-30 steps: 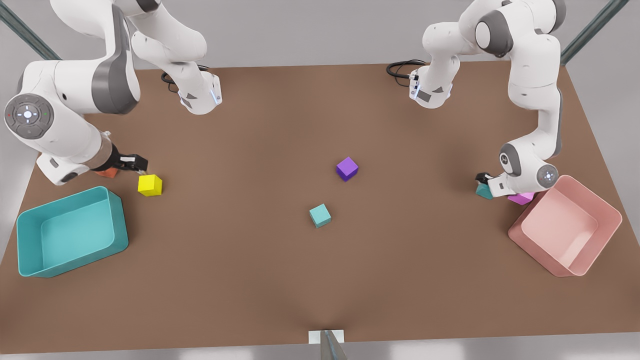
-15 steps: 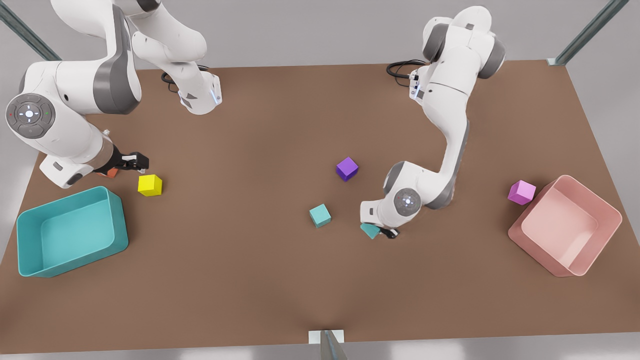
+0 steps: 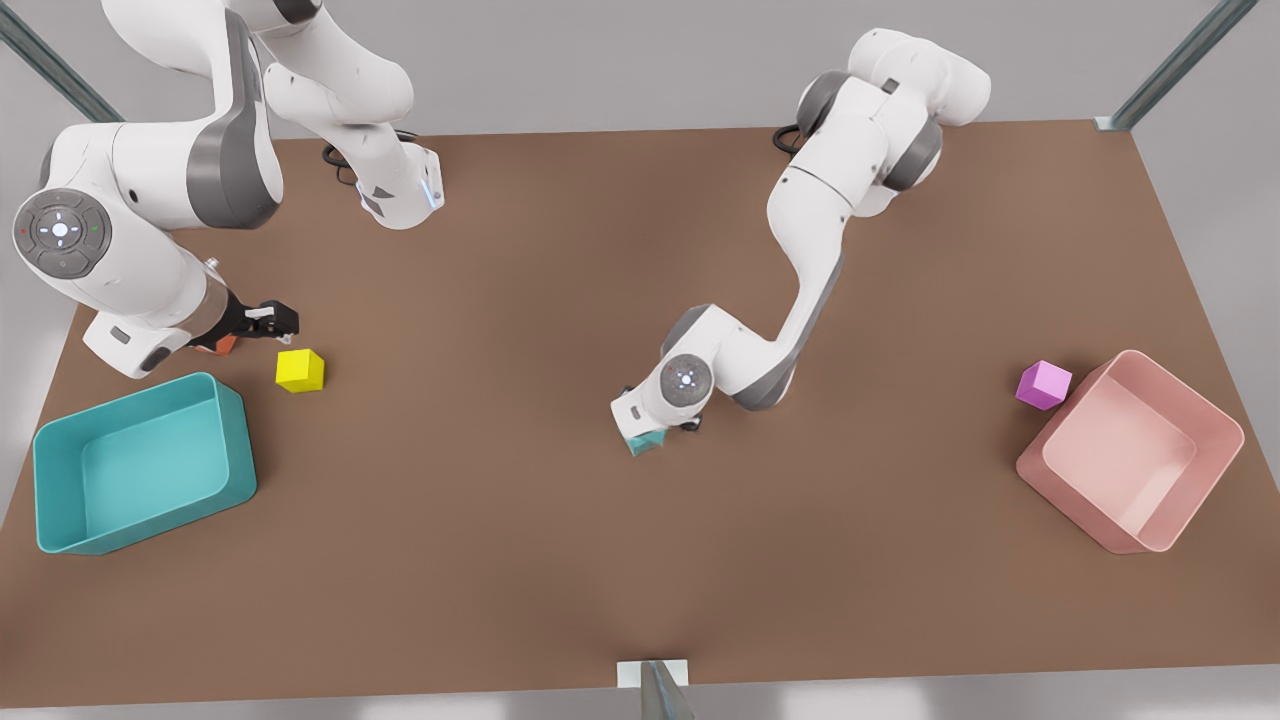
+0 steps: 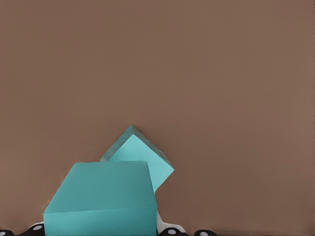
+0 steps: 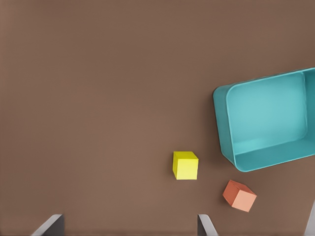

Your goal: Stack the two blue cubes on top of each other

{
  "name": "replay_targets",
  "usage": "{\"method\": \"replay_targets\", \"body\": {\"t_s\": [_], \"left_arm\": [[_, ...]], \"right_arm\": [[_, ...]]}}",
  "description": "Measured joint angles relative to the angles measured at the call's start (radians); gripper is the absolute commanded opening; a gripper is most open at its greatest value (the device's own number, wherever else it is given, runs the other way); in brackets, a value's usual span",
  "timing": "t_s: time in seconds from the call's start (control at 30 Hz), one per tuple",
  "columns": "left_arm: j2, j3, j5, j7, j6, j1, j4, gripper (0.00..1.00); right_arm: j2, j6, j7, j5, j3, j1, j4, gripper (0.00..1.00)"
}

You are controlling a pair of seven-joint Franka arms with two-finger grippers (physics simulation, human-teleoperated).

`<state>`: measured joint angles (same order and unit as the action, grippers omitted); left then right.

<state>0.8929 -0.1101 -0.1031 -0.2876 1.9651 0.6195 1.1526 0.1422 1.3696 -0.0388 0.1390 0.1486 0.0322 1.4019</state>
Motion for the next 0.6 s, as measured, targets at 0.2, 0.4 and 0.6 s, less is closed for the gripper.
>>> {"method": "replay_targets", "body": {"t_s": [0.2, 0.4, 0.6], "left_arm": [[0.008, 0.000, 0.000, -0.164, -0.018, 0.013, 0.000, 0.58], [0.020, 0.001, 0.001, -0.280, -0.003, 0.012, 0.000, 0.58], [0.030, 0.000, 0.000, -0.362, 0.030, 0.014, -0.010, 0.59]], "right_arm": [[0.001, -0.003, -0.011, 0.000, 0.000, -0.001, 0.000, 1.00], [0.003, -0.005, -0.019, -0.001, 0.001, -0.001, 0.000, 1.00], [0.003, -0.006, -0.024, -0.001, 0.000, 0.000, 0.000, 1.00]]}}
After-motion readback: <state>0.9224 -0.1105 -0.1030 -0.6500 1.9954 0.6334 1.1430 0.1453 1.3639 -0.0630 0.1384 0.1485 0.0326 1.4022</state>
